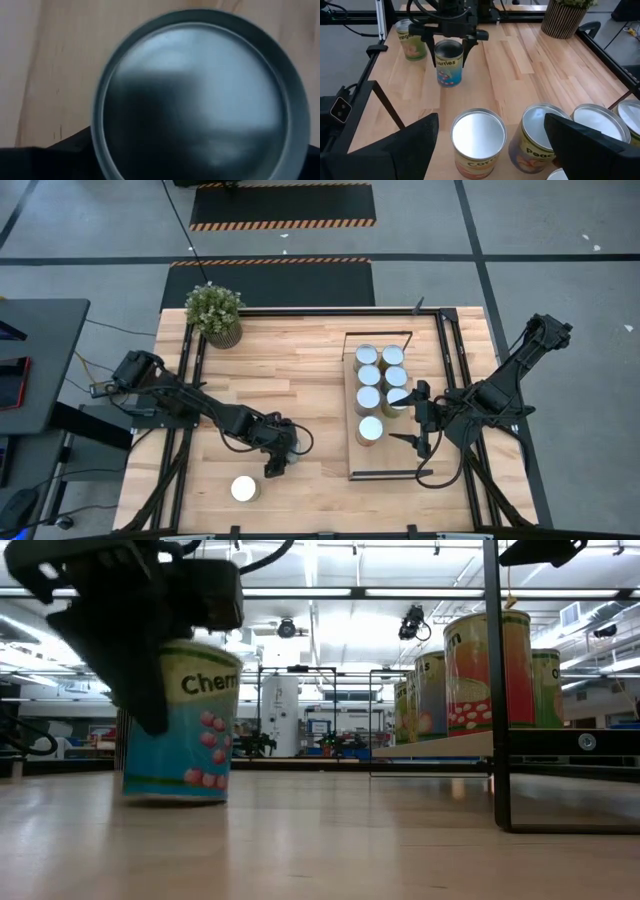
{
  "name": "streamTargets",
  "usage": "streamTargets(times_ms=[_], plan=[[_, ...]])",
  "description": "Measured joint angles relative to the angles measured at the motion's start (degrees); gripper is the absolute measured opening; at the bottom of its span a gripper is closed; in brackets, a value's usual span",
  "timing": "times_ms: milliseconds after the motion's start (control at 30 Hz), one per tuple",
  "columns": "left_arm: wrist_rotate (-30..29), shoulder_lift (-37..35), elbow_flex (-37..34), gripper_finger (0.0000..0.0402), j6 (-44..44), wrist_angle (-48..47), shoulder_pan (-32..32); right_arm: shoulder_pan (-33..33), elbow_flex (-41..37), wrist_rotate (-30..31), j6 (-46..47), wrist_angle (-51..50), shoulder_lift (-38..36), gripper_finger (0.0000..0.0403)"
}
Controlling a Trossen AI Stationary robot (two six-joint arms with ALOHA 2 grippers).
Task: Pick and place cans onto a shelf
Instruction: Put the canned cherries on the shelf
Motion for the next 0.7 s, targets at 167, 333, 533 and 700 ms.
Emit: streamTargets(times_ms=[167, 333, 533, 700], plan=[[-1.40, -0.04, 4.60, 0.0303, 2.13, -2.09, 0.04, -0.71, 0.00, -0.07, -0.18, 0.40, 0.00, 0.0371], [-3.22, -0.04, 8.15, 0.0308, 4.06, -5.42, 0.17, -1.08, 0.00, -0.51, -0.30, 0.38, 0.00, 0.0371], [-3.69, -0.04, 11.49, 0.0308, 4.34, -7.09, 1.01, -1.08, 0.00, -0.52, -0.40, 0.36, 0.00, 0.0371], [-4.07, -0.04, 16.21, 0.0308, 5.09, -9.72, 2.71, -1.08, 0.00, -0.54, -0.40, 0.36, 0.00, 0.0371]])
